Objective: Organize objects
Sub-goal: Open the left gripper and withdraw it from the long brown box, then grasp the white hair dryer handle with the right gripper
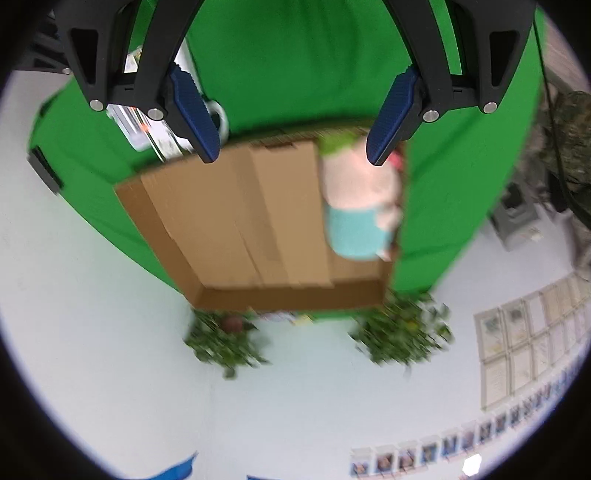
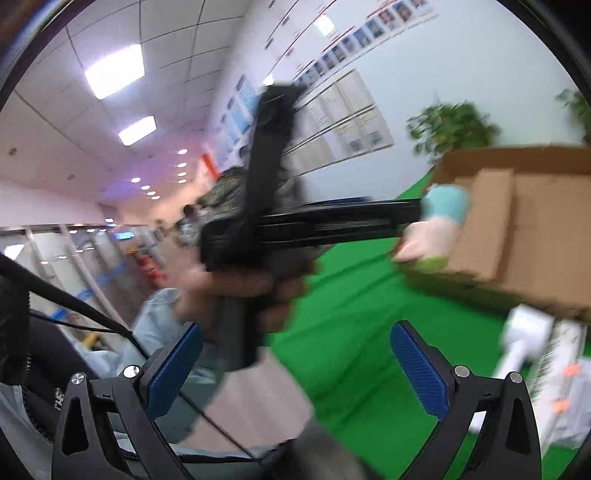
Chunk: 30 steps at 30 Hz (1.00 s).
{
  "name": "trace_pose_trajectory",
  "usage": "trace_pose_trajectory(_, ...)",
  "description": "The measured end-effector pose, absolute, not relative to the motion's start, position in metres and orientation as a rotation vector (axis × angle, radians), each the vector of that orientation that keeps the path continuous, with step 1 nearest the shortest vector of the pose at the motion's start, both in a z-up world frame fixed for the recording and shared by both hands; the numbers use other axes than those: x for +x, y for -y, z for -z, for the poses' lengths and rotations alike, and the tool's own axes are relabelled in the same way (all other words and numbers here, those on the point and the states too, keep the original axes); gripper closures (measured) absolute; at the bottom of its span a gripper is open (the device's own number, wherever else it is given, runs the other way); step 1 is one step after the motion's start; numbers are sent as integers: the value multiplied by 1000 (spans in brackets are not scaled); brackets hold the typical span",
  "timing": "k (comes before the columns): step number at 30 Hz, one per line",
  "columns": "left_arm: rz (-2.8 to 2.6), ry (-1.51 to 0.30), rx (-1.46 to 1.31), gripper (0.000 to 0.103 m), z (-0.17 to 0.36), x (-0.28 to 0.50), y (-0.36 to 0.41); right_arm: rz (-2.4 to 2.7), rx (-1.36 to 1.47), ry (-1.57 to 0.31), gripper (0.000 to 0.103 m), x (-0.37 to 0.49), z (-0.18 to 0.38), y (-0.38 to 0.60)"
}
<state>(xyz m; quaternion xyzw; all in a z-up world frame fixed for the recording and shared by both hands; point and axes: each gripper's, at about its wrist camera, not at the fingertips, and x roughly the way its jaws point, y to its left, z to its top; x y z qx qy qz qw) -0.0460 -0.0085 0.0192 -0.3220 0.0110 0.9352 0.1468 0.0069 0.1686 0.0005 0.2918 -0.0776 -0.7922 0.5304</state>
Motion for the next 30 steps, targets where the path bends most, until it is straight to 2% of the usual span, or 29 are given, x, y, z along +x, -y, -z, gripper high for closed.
trace_pose_trajectory(4, -2537, 166, -1082, 21, 40, -72, 4, 1998, 839, 170, 1, -6, 41, -171)
trace_pose_trajectory(7, -2443, 228, -1191, 23, 76, -84, -10, 2128, 990, 160, 1, -26, 81, -184)
trace_pose_trajectory(12, -2349, 230, -1207, 23, 97, -92, -34, 2315, 1074, 79, 1, -46, 110, -192)
trace_pose_trajectory(17, -2226, 316, -1251, 23, 110, -104, -43, 2421, 1054, -107, 1, -49, 115, -174)
trace_pose_trajectory(20, -2148, 362, -1279, 23, 120, -107, -46, 2467, 1054, -220, 5, -48, 118, -162)
trace_pose_trajectory(22, -2096, 404, -1306, 23, 128, -109, -49, 2501, 1059, -301, 16, -51, 124, -163)
trace_pose_trajectory(24, -2081, 427, -1300, 23, 131, -109, -49, 2524, 1061, -370, 20, -51, 126, -159)
trace_pose_trajectory(26, -2062, 446, -1307, 23, 133, -111, -49, 2532, 1065, -395, 28, -52, 126, -158)
trace_pose_trajectory(27, -2033, 470, -1315, 23, 134, -112, -49, 2539, 1073, -412, 45, -52, 126, -157)
trace_pose_trajectory(28, -2015, 485, -1319, 24, 135, -112, -49, 2528, 1117, -415, 52, -56, 128, -156)
trace_pose_trajectory(30, -1989, 503, -1327, 27, 137, -112, -49, 2530, 1137, -411, 56, -59, 130, -155)
